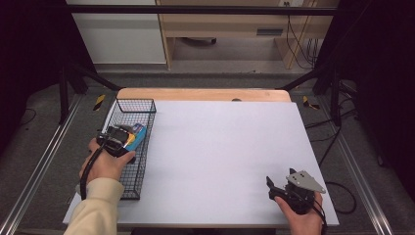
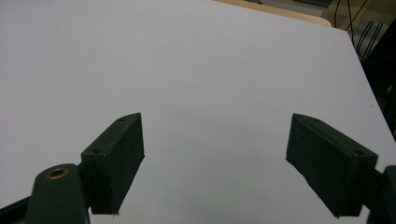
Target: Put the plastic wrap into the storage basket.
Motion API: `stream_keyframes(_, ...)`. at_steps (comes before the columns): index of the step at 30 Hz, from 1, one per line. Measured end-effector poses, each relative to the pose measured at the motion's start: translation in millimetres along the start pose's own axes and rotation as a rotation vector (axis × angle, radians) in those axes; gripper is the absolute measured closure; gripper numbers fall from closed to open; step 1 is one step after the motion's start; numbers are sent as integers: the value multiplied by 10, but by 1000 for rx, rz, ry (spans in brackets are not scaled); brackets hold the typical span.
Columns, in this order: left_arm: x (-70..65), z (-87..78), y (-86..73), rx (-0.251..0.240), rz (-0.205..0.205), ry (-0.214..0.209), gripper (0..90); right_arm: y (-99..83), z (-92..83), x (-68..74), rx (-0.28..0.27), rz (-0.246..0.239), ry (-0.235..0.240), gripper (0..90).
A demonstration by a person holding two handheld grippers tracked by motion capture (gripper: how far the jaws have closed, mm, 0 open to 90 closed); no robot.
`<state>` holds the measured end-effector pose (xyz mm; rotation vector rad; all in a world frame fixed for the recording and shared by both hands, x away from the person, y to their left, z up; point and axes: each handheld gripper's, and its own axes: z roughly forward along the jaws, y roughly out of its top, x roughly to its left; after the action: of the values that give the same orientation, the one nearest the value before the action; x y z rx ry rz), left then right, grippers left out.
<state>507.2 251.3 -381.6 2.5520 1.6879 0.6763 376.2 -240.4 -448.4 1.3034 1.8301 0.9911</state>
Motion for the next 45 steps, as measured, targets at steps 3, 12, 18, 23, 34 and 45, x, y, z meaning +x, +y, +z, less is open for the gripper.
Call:
stream_keyframes(3,-34,-77,-28,-53,2,-8,106,2,0,-1,0,1,-2,186)
stream_keyframes(12,-115,-415,-126,-254,5,-90,67,13,-7,1,-7,-2,-4,155)
stream_keyframes(18,-249,-567,-102,-324,48,-110,65,11,-2,-21,-5,9,-7,117)
stream_keyframes(23,-457,-749,-48,-379,109,-135,65,21,-1,-45,-2,19,-4,70)
stream_keyframes(34,-865,-1007,73,-421,234,-151,65,24,-16,-77,2,29,-13,58)
stream_keyframes(45,-1181,-1115,163,-450,324,-183,65,22,-35,-128,2,75,-33,43)
